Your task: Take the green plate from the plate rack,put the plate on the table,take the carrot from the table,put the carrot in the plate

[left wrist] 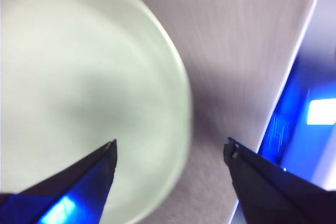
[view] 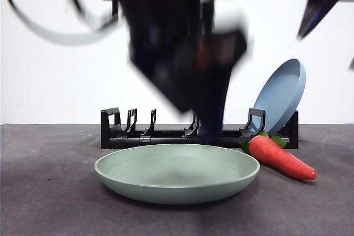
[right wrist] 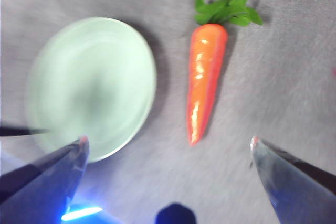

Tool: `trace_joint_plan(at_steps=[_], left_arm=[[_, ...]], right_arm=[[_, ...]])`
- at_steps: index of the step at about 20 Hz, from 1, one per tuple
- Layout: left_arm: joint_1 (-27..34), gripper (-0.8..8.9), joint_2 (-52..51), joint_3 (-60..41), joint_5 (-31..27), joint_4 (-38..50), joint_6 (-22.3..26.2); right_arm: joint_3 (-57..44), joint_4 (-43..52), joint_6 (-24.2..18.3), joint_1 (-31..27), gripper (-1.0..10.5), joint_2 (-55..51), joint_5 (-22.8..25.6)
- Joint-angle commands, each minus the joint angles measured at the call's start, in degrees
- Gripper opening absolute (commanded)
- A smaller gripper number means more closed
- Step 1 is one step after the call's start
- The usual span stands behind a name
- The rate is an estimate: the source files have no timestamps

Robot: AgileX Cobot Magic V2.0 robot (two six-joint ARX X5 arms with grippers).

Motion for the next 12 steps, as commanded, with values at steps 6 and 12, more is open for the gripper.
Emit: trace_joint_plan(at_steps=[6, 12], left_arm=[[-0.1, 3.5, -21.5, 7.0, -0.3, -2.1, -9.2], [-0.1, 3.5, -31.2, 7.5, -0.3, -2.6, -11.0]], right_arm=[[0.1, 17.0, 1.1, 6.8, 6.3, 17.6, 10.3], [0.1, 24.9, 1.8, 8.6, 5.5, 26.9, 13.7]])
